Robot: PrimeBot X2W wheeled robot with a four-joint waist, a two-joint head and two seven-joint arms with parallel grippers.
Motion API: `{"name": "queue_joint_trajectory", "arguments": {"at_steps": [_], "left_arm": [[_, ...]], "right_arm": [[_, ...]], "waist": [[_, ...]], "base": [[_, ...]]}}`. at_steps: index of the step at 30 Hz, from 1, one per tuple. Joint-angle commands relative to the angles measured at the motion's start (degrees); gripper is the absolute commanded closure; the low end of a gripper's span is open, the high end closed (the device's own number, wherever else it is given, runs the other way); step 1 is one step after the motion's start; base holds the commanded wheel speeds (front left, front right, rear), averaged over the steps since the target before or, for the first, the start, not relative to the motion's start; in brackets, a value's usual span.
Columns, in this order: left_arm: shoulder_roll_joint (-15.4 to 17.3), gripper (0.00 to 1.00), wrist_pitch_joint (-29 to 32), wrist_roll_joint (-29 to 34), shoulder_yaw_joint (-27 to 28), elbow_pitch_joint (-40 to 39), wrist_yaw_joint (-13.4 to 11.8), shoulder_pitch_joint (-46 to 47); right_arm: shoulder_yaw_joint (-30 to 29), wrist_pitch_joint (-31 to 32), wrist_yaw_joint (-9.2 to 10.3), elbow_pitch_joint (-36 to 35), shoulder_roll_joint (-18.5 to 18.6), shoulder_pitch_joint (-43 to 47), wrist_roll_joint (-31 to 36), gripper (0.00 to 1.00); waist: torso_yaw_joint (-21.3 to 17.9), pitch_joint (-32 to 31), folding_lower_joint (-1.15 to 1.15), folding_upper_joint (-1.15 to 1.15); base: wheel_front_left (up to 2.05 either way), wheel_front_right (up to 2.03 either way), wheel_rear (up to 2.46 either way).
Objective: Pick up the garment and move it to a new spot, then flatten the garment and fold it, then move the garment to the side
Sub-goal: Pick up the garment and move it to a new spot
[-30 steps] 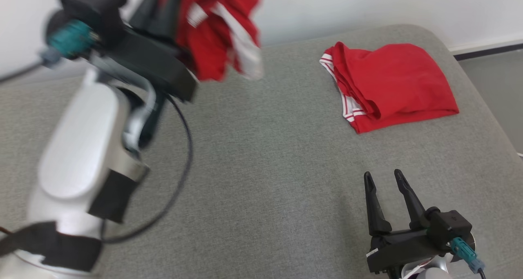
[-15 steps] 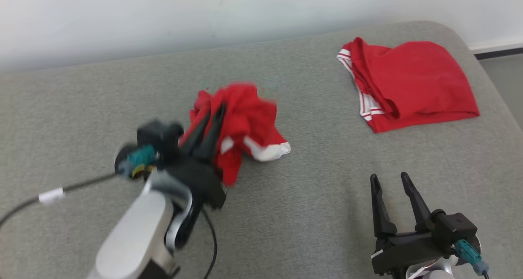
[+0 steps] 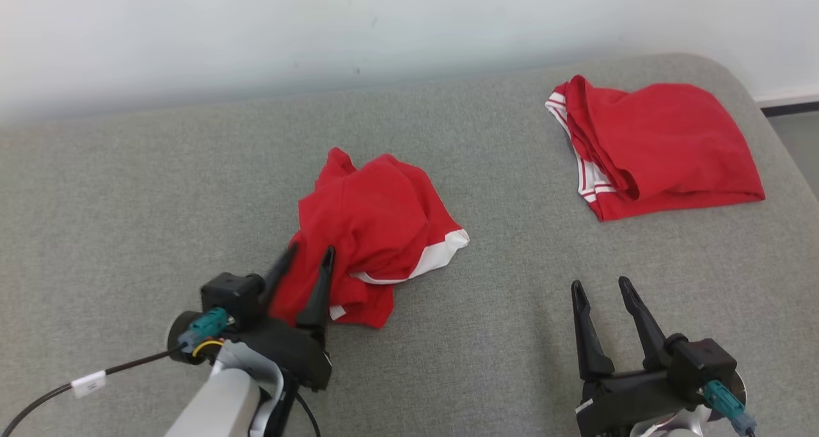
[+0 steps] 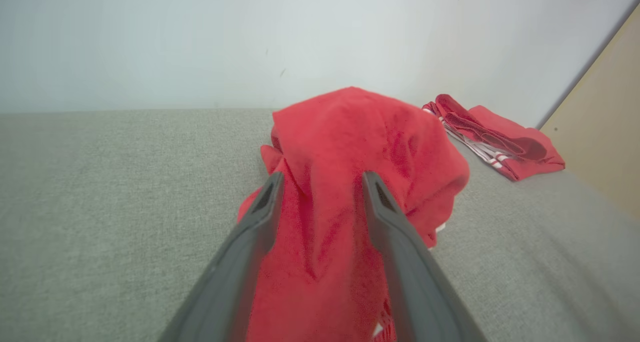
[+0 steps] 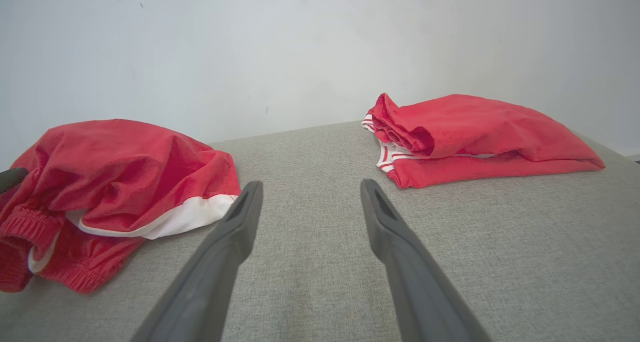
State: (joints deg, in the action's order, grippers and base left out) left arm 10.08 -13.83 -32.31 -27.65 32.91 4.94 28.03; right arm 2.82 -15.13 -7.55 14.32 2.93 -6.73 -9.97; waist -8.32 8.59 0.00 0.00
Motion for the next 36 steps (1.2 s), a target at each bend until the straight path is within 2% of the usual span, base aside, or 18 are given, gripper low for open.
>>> {"name": "queue_joint_trajectory", "arguments": {"at_steps": [1, 5, 8, 19, 25, 36], "left_arm": [[0.2, 0.0, -0.5, 0.2, 0.6, -0.3, -0.5, -0.6], [1.1, 0.0, -1.3, 1.6, 3.6, -3.2, -2.6, -2.4], [2.4, 0.0, -1.3, 4.1, 7.6, -9.0, -4.3, -5.7], [3.9, 0.0, -1.3, 9.7, 17.8, -21.0, -7.0, -20.2], [2.8, 0.0, -1.3, 10.8, 23.1, -23.8, -7.2, -28.1], [-2.0, 0.0, -1.3, 16.0, 28.1, -24.5, -5.4, -33.0]], "right_arm": [[-0.1, 0.0, 0.15, 0.1, -0.1, 0.8, 0.5, 0.0], [-0.5, 0.0, 0.15, -0.1, -0.1, 1.7, 0.8, 0.0], [-0.8, 0.0, 0.15, -0.3, -0.1, 2.5, 1.3, 0.0], [-1.6, 0.0, 0.15, -0.7, -0.1, 4.8, 2.0, 0.0], [-2.0, 0.0, 0.15, -1.1, -0.1, 5.5, 1.9, 0.0], [-2.1, 0.0, 0.15, -0.8, -0.1, 6.4, 1.6, 0.0]], "waist": [[0.3, -1.0, 0.0, 0.0], [0.8, -2.7, 0.0, 0.0], [1.4, -4.2, 0.0, 0.0], [3.1, -7.3, 0.0, 0.0], [4.0, -8.0, 0.0, 0.0], [5.8, -8.1, 0.0, 0.0]], "base": [[0.0, 0.0, 0.0], [0.0, 0.0, 0.0], [0.0, 0.0, 0.0], [0.0, 0.0, 0.0], [0.0, 0.0, 0.0], [0.0, 0.0, 0.0]]}}
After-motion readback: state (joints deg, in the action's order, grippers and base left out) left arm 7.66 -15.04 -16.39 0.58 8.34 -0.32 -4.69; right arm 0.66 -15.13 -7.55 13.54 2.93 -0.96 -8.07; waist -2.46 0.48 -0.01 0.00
